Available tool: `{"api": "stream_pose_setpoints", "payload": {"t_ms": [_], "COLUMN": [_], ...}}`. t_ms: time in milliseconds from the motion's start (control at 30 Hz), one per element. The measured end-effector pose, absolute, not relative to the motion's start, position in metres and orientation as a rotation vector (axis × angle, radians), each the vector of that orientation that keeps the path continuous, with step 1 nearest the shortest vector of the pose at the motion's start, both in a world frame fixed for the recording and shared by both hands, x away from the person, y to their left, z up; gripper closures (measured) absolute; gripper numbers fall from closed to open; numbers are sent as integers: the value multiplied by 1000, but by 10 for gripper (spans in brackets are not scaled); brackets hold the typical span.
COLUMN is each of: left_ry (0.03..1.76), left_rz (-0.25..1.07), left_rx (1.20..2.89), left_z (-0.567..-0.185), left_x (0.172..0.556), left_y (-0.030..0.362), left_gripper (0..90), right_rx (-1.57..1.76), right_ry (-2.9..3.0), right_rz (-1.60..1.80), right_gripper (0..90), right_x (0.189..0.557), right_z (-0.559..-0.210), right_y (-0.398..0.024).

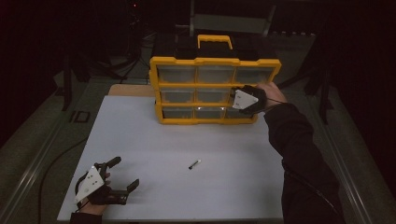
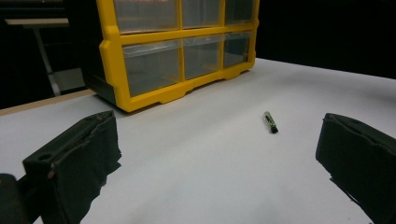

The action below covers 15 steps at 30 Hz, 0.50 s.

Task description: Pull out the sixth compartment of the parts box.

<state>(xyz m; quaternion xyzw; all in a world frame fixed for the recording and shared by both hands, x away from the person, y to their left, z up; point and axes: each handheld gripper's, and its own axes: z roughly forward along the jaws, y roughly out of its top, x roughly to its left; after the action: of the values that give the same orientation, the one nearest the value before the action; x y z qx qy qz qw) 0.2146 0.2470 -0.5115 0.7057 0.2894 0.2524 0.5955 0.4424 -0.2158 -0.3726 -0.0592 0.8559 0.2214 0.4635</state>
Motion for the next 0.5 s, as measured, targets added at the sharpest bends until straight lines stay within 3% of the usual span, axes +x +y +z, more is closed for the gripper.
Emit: {"api": "stream_pose_setpoints", "payload": {"t_ms": [500], "left_ry": [670], "left_rz": [577], "left_rx": [1636], "left_z": [-511], "left_x": [215], "left_y": [247], "left_gripper": [0], "right_rx": [-127], "right_ry": [2186], "right_rz": [542], "right_gripper": [742], "right_x": [427], "right_z": [-363], "right_y": [-215]}}
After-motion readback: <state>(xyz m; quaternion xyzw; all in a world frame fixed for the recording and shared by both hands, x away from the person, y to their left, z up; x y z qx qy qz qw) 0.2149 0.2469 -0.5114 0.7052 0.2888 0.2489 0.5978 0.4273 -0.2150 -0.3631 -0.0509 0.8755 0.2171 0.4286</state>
